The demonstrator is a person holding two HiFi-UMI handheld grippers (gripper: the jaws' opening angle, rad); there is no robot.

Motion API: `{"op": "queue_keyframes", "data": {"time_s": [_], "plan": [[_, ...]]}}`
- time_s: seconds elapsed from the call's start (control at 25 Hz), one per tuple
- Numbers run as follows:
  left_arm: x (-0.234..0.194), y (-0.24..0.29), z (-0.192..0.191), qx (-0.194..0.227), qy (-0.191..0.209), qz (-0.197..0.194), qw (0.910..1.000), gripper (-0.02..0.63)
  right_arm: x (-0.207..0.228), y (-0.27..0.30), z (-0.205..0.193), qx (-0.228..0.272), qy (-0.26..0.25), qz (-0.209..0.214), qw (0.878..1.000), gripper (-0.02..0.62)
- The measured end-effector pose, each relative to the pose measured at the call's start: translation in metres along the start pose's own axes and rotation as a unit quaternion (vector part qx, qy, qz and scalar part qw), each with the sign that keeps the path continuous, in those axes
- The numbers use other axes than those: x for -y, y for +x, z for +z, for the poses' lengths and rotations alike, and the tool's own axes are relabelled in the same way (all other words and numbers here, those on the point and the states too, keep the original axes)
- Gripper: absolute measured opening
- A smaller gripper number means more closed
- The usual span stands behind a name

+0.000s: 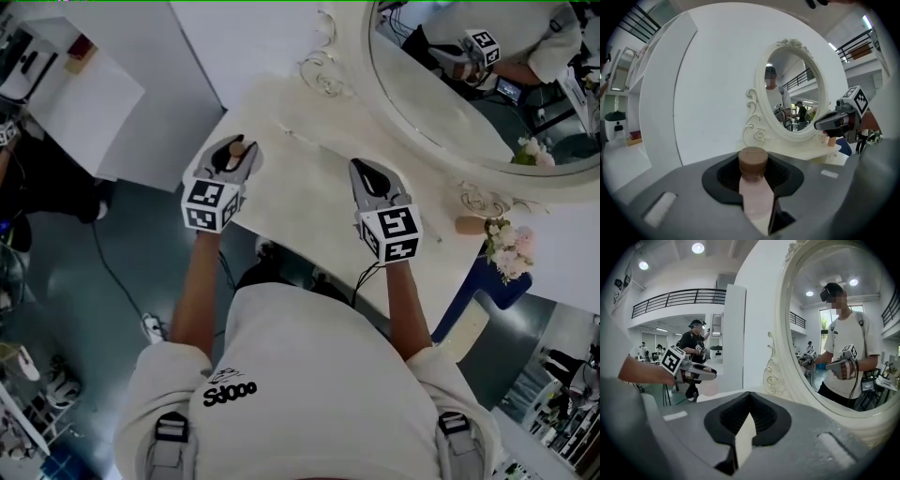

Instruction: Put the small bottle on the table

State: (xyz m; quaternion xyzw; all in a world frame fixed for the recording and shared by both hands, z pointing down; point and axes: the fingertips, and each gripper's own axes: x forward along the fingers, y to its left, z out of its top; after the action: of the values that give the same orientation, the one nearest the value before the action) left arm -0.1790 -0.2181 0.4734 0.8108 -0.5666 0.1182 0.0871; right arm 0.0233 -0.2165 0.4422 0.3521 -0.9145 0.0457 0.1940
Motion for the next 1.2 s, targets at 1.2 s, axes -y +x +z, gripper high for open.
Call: {"op": "queue_keyframes", "data": {"time_s": [1.2], "plan": [[-0.080, 0.112, -0.124, -0.065, 0.002, -0.053, 0.9964, 0.141, -0.008, 0.038, -0.061, -0.104, 0.073, -0.104, 0.986, 0.003]]}}
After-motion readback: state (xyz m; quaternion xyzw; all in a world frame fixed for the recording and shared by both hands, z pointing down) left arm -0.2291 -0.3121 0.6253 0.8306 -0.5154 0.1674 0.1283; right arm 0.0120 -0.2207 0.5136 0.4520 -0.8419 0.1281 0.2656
